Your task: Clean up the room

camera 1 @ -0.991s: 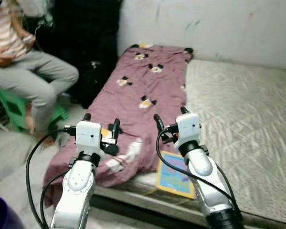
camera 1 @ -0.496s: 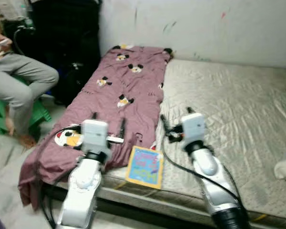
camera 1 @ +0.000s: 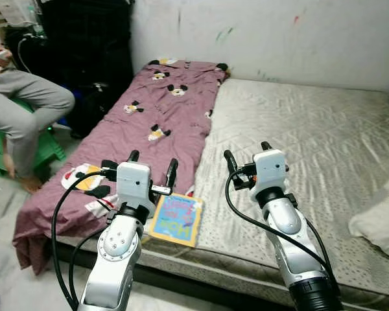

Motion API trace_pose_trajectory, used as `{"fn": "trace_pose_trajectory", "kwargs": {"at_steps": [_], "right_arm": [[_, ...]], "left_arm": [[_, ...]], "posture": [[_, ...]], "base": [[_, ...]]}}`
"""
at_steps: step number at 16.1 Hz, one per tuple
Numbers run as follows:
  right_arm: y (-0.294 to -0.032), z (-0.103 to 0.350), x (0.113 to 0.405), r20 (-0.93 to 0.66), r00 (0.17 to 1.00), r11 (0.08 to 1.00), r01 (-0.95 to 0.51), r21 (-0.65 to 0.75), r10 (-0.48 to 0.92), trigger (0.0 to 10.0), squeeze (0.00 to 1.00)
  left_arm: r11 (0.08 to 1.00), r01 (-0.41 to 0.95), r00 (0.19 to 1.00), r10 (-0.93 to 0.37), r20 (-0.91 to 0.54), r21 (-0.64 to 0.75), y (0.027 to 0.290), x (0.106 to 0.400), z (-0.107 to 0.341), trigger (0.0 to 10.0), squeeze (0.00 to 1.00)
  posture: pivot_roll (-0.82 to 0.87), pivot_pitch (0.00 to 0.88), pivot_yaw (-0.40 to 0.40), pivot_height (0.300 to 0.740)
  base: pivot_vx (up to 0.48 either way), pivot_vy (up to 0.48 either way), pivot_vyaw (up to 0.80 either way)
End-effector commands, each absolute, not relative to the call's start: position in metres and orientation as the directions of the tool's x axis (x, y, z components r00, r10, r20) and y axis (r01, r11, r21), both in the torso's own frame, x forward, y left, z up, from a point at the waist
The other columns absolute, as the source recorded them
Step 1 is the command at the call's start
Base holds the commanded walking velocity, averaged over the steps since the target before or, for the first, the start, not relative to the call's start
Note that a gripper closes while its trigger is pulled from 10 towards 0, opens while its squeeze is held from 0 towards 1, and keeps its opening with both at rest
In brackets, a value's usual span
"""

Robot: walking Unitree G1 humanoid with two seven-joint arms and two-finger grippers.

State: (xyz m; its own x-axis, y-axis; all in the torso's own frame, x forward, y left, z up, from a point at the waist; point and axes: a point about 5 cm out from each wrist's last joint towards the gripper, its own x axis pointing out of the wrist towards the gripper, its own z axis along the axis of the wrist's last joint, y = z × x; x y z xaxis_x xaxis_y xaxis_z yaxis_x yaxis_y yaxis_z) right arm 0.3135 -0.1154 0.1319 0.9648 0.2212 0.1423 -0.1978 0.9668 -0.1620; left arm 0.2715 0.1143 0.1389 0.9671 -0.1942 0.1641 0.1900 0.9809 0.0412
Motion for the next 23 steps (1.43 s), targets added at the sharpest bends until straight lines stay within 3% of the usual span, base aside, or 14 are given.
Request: {"fn": "trace_pose_trajectory", "kwargs": {"at_steps": [1, 7, 10, 23], "right_arm": [[-0.1093, 0.1327, 0.3142, 0.146, 0.961, 0.965, -0.213, -0.151, 0.235, 10.0, 0.0], [-0.1097, 0.1318, 0.3148, 0.143, 0.963, 0.967, -0.21, -0.143, 0.23, 10.0, 0.0], [-0.1091, 0.1319, 0.3148, 0.143, 0.961, 0.966, -0.214, -0.145, 0.235, 10.0, 0.0], [-0.1083, 0.1312, 0.3159, 0.143, 0.961, 0.965, -0.215, -0.151, 0.237, 10.0, 0.0]], "left_arm": [[0.983, 0.176, 0.968, -0.182, 0.171, 0.05, 0.1188, 0.2729, 0.141, 10.0, 0.0], [0.985, 0.165, 0.973, -0.169, 0.157, 0.042, 0.1191, 0.2735, 0.1399, 10.0, 0.0], [0.986, 0.165, 0.975, -0.166, 0.147, 0.024, 0.1194, 0.2749, 0.14, 10.0, 0.0], [0.986, 0.165, 0.975, -0.168, 0.146, 0.034, 0.1186, 0.2759, 0.1403, 10.0, 0.0]], "posture": [[-0.04, 0.0, -0.001, 0.74], [-0.04, 0.0, 0.001, 0.74], [-0.04, 0.0, 0.0, 0.74], [-0.04, 0.0, 0.001, 0.74]], "base": [[0.0, 0.0, 0.0], [0.0, 0.0, -0.58], [0.0, -0.084, 0.0], [0.0, -0.48, 0.0]]}}
